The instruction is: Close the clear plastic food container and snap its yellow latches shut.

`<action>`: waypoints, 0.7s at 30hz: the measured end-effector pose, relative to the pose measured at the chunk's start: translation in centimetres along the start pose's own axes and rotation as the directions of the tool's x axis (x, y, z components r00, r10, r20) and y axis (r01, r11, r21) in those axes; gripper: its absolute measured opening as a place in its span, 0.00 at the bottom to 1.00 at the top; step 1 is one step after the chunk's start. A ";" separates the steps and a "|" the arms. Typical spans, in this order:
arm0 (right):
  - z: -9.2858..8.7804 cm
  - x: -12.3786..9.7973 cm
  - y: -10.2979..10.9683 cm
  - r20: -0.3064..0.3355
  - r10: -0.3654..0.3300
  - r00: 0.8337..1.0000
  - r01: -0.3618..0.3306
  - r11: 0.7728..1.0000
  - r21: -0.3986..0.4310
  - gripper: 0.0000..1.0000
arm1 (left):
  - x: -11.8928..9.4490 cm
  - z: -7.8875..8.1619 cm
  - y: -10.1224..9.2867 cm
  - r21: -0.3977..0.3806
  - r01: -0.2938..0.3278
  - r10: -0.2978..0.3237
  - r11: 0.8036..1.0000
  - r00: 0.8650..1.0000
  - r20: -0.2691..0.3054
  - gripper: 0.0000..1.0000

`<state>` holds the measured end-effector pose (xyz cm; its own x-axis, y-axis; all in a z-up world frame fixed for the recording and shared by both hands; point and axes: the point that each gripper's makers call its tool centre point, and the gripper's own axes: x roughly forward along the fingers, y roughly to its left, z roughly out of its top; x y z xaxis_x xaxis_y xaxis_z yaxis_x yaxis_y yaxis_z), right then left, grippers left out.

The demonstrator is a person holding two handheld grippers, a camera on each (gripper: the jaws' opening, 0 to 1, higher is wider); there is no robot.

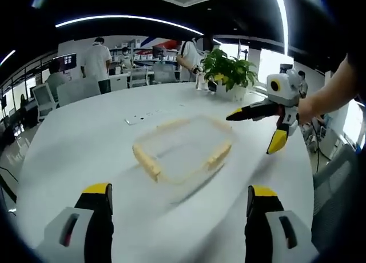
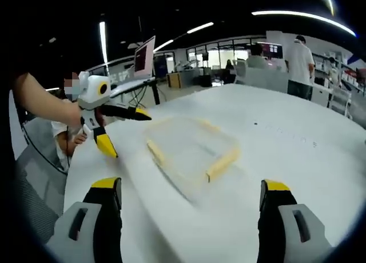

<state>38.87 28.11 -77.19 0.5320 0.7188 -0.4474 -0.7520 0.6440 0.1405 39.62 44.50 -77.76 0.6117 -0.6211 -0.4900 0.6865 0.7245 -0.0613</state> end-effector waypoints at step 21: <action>-1.1 -4.8 0.0 0.041 -0.108 0.993 0.104 0.989 0.105 0.98 | -4.7 -1.7 0.0 -0.145 -0.072 0.077 0.987 0.997 0.031 0.92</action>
<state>35.88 24.43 -76.03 0.6258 0.6549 -0.4237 -0.6479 0.7389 0.1851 36.08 47.98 -76.90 0.6748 -0.5723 -0.4659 0.5766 0.8029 -0.1512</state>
